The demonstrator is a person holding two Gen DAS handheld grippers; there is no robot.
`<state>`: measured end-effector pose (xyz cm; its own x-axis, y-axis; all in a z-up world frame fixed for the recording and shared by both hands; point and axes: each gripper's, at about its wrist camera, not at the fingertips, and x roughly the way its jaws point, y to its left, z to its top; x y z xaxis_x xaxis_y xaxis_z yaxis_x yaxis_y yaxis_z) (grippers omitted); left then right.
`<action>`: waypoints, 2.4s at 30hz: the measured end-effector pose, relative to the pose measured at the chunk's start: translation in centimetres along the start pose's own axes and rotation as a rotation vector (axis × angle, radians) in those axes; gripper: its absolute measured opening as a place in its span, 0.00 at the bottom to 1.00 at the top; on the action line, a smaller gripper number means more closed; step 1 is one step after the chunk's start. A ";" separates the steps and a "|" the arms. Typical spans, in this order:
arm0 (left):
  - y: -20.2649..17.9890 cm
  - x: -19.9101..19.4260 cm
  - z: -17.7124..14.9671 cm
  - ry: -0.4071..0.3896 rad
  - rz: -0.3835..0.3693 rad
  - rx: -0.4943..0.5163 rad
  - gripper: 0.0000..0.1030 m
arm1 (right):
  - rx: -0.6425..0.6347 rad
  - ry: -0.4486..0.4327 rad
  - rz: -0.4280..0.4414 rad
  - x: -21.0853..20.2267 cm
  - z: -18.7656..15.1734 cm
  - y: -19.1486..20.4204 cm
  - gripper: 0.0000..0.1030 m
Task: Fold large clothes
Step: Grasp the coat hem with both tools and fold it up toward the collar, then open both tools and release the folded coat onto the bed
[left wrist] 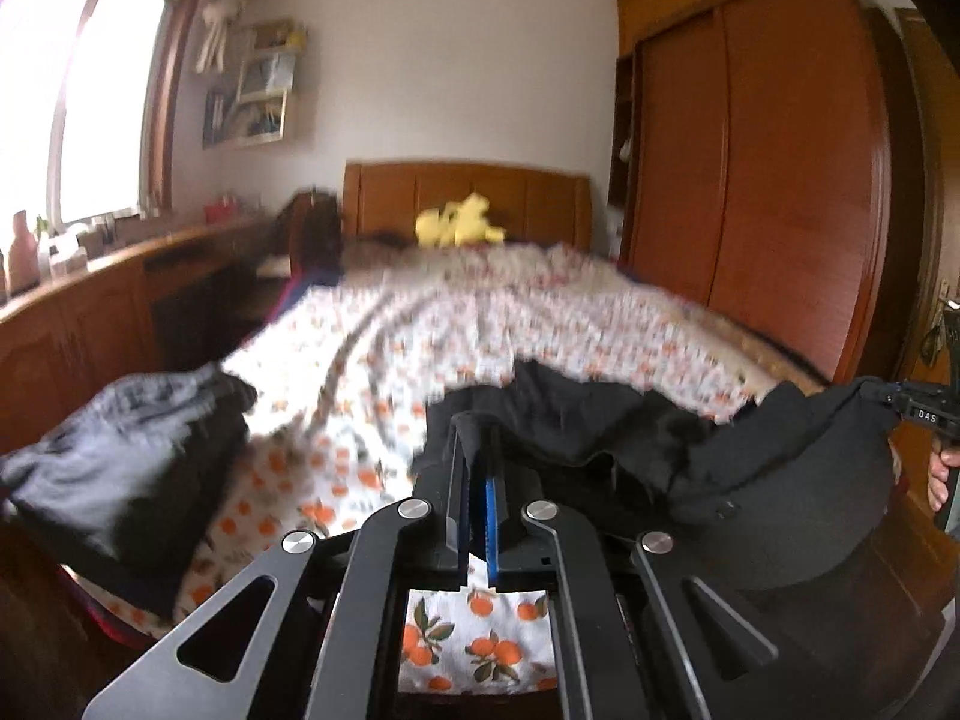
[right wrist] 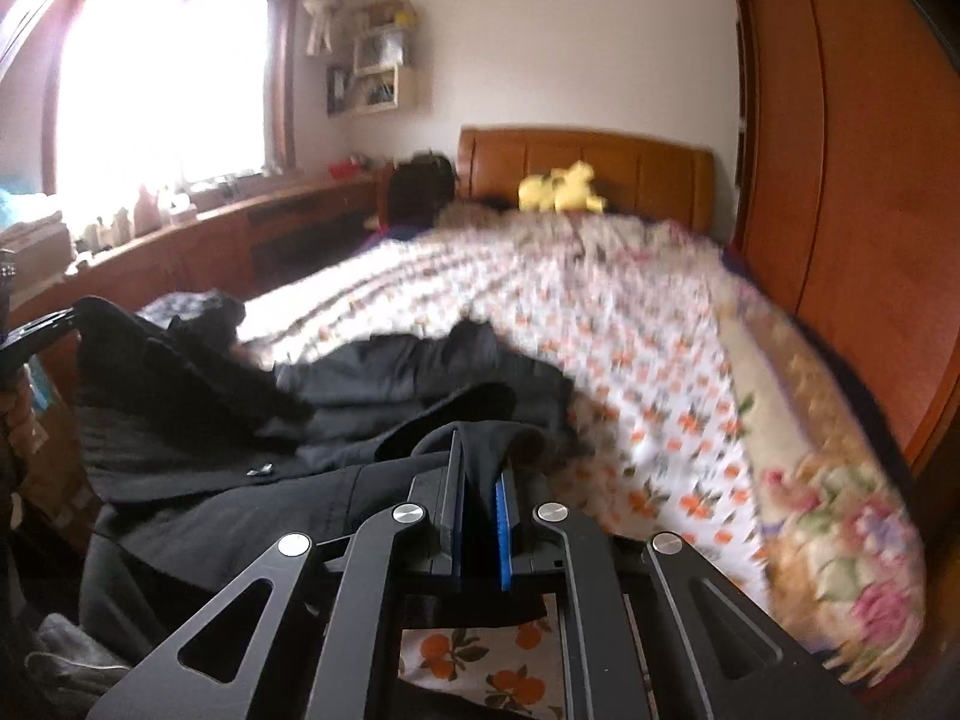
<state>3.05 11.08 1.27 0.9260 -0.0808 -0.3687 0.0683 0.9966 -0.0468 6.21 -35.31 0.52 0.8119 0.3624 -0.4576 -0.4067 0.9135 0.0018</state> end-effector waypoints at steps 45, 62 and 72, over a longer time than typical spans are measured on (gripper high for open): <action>4.7 27.6 5.7 0.038 0.114 -0.025 0.63 | -0.007 0.144 -0.195 36.3 8.7 -7.8 0.10; -0.5 31.0 -1.5 0.158 -0.047 0.071 0.79 | -0.158 0.214 -0.110 34.3 6.3 -0.5 0.63; -1.5 29.3 -2.0 0.136 -0.071 0.071 0.97 | -0.135 0.291 -0.068 29.7 1.8 1.0 0.54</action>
<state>29.39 7.17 -11.33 0.8594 -0.1477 -0.4895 0.1622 0.9867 -0.0130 30.69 -23.33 -11.50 0.6935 0.2160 -0.6873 -0.4233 0.8941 -0.1461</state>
